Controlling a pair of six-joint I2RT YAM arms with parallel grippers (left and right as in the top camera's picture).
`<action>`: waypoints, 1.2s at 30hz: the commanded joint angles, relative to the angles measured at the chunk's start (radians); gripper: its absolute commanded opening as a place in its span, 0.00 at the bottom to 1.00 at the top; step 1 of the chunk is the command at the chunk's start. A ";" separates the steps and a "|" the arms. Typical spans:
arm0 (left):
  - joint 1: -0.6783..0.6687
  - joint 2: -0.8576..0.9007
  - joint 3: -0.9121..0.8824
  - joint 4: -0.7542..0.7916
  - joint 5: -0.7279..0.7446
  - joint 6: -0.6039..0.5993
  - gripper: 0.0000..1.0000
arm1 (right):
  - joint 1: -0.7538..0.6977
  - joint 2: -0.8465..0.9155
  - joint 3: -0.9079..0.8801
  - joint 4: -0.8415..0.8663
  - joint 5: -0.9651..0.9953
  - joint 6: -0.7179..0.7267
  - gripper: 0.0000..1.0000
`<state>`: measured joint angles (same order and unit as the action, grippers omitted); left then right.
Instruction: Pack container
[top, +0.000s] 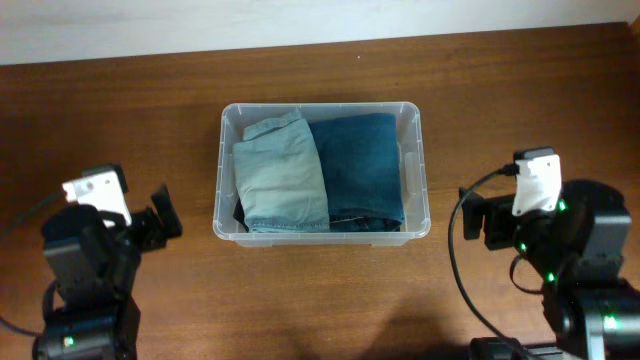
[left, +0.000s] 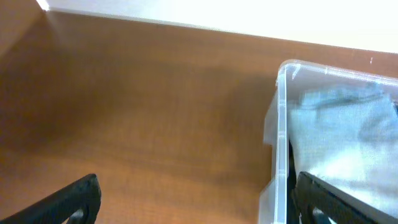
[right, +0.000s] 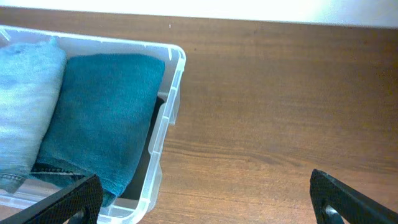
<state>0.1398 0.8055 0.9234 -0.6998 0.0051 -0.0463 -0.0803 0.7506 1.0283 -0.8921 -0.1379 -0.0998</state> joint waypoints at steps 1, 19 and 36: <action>0.002 -0.031 -0.010 -0.074 0.015 -0.003 0.99 | 0.002 -0.005 -0.011 -0.002 0.012 0.014 0.99; 0.002 -0.028 -0.010 -0.219 0.014 -0.003 0.99 | 0.002 0.130 -0.011 -0.002 0.012 0.014 0.99; 0.002 -0.028 -0.010 -0.220 0.014 -0.003 0.99 | 0.002 -0.317 -0.032 -0.089 0.012 0.011 0.98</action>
<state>0.1398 0.7807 0.9195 -0.9207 0.0051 -0.0463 -0.0803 0.5674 1.0225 -0.9657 -0.1352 -0.0891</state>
